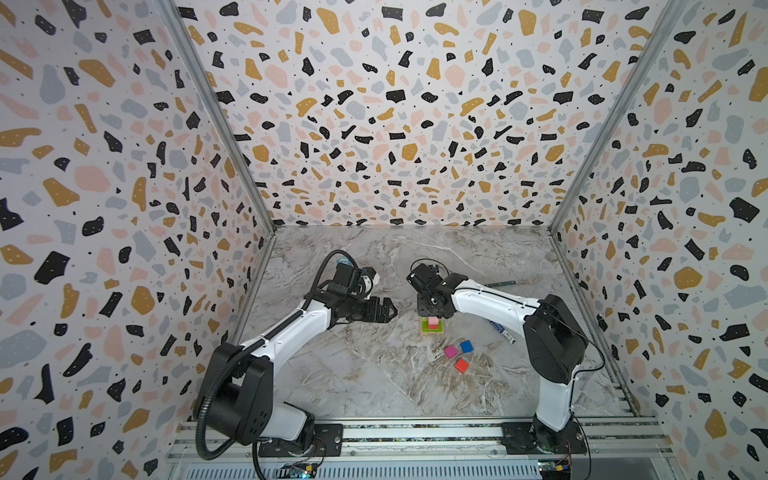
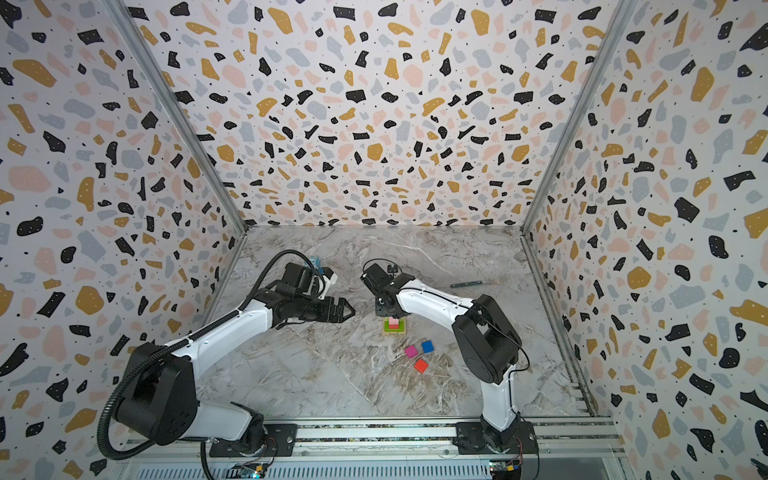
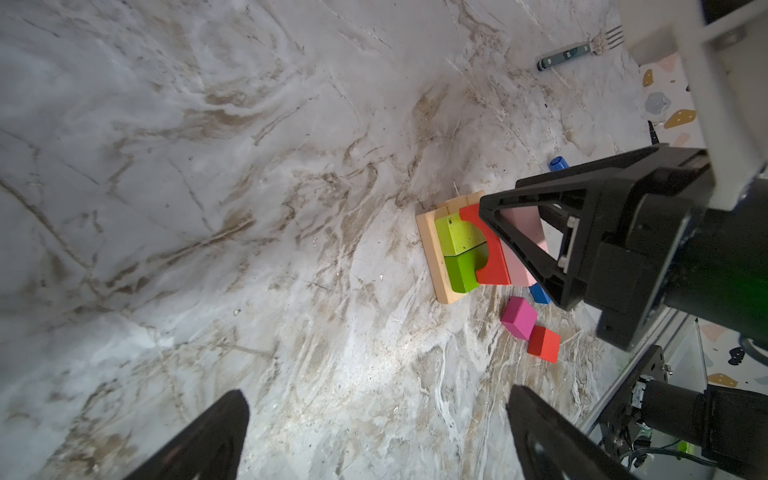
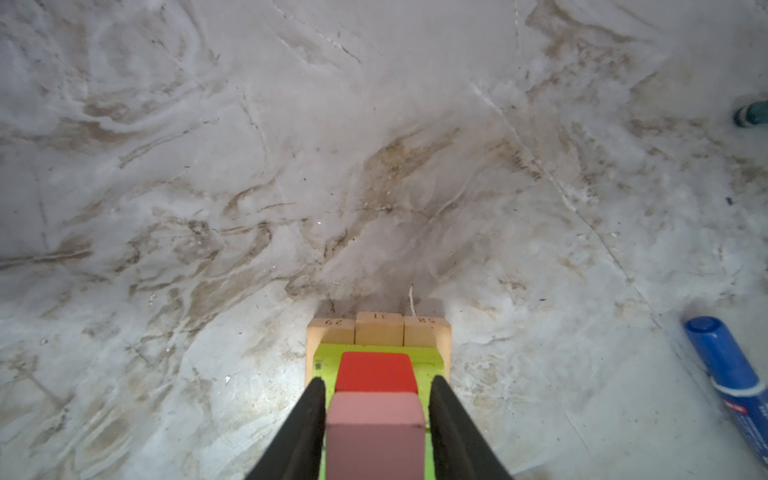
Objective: Build the wood block tower
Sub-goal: 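Open the right gripper and raise it away from the stack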
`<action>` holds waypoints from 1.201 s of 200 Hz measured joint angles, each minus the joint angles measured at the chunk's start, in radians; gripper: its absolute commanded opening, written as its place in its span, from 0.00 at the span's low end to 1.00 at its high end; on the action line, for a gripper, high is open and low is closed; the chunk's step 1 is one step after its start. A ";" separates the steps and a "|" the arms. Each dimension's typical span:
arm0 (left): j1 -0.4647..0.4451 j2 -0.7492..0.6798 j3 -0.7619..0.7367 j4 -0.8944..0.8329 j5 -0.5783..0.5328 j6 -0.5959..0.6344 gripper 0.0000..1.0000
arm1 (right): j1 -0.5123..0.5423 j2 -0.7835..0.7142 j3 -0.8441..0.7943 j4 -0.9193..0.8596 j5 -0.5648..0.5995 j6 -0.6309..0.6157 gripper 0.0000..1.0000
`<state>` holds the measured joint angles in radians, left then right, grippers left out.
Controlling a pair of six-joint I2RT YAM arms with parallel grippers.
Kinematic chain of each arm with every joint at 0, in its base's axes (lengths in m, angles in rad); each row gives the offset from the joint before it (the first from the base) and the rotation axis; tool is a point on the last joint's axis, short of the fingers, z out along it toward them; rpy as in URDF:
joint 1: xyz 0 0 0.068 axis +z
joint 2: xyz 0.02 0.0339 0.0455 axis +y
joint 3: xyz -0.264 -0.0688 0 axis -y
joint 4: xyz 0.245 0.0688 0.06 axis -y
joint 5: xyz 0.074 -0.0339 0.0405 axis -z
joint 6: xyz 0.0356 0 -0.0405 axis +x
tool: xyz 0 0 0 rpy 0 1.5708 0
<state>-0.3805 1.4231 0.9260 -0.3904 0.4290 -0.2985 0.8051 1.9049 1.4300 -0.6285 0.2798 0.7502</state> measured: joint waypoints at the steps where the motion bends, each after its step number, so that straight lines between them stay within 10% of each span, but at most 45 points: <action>1: 0.000 0.000 0.000 0.000 0.000 0.000 0.98 | 0.000 0.000 0.000 0.000 0.000 0.000 0.48; 100: 0.006 0.000 0.000 0.002 0.000 0.001 0.98 | 0.003 -0.055 0.016 -0.012 0.002 -0.056 0.68; 240: 0.007 0.000 0.000 0.027 0.008 0.018 0.98 | -0.087 -0.567 -0.308 -0.067 -0.073 -0.221 0.81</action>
<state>-0.3737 1.4235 0.9260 -0.3637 0.4374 -0.2806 0.7181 1.3380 1.1221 -0.6956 0.2066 0.5293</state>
